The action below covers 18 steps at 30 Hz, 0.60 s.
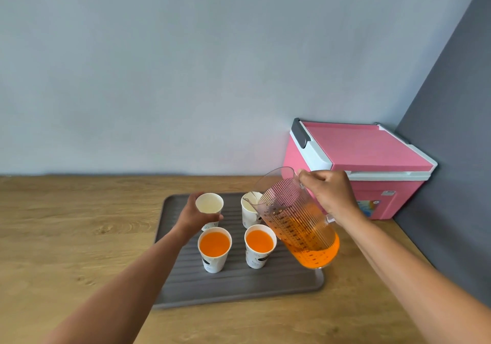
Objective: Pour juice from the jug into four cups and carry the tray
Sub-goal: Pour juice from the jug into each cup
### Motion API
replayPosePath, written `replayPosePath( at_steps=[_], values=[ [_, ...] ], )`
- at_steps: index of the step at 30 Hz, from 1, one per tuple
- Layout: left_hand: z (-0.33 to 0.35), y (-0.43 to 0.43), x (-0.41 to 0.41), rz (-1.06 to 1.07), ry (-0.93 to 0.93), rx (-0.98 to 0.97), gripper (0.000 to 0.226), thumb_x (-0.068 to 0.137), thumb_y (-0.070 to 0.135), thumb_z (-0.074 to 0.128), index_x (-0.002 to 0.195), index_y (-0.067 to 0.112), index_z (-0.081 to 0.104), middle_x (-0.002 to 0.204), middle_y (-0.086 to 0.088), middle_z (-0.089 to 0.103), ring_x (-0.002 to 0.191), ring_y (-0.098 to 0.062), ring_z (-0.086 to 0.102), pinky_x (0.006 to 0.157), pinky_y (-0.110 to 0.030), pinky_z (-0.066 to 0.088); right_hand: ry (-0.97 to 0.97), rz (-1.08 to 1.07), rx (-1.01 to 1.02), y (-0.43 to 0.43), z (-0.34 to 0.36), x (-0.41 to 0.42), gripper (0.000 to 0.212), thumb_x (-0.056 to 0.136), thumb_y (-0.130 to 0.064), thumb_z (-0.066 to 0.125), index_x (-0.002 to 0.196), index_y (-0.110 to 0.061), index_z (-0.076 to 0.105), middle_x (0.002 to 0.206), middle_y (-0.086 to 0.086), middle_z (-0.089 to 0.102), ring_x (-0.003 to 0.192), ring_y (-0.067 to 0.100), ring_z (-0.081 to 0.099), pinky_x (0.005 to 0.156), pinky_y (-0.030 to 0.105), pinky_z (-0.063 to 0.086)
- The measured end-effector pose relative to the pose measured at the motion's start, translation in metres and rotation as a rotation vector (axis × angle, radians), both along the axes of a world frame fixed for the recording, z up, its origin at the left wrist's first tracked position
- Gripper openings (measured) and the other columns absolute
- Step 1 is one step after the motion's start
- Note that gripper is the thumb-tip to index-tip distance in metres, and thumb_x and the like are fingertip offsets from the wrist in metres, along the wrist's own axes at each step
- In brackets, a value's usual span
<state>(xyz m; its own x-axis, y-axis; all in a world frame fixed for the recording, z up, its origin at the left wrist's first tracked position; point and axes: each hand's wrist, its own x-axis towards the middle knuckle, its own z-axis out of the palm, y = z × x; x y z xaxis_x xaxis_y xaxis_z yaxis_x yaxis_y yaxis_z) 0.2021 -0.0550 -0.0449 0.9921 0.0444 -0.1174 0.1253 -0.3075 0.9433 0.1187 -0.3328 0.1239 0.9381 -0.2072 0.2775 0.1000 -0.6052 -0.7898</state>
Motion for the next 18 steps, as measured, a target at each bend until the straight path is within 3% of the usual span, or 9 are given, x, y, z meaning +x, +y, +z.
replayPosePath(
  at_steps=[3,11,16,18],
  values=[
    [0.002,-0.001,0.003,-0.004,-0.015,0.029,0.084,0.062,0.02,0.09,0.131,0.024,0.041,0.119,-0.001,0.05,0.111,-0.024,0.051,0.082,-0.035,0.045,-0.007,0.008,-0.021,-0.001,0.006,0.004,0.052,0.088,-0.038,0.066,0.037,-0.041,0.06,0.031,-0.013,0.041,0.045,0.013,0.04,0.058,0.032,0.035],
    [0.051,-0.009,-0.004,-0.025,-0.185,0.023,0.084,0.062,0.029,0.088,0.13,0.035,0.038,0.122,0.0,0.054,0.11,-0.022,0.054,0.093,-0.043,0.05,-0.029,0.015,-0.054,-0.001,0.016,0.015,0.054,0.088,-0.036,0.066,0.035,-0.031,0.056,0.031,-0.018,0.043,0.046,0.007,0.041,0.057,0.026,0.034],
    [0.084,-0.019,-0.022,-0.084,-0.267,-0.001,0.082,0.064,0.024,0.087,0.13,0.032,0.04,0.121,-0.001,0.055,0.109,-0.02,0.056,0.091,-0.038,0.05,-0.054,0.037,-0.111,0.0,0.028,0.021,0.056,0.089,-0.036,0.065,0.034,-0.042,0.057,0.03,-0.021,0.042,0.044,0.004,0.039,0.056,0.025,0.032],
    [0.091,-0.022,-0.03,-0.095,-0.277,0.017,0.081,0.065,0.023,0.087,0.131,0.03,0.041,0.121,-0.001,0.055,0.109,-0.02,0.055,0.089,-0.034,0.049,-0.064,0.037,-0.109,0.0,0.032,0.025,0.049,0.087,-0.039,0.066,0.038,-0.034,0.06,0.033,-0.024,0.045,0.047,0.002,0.04,0.056,0.024,0.031]
  ],
)
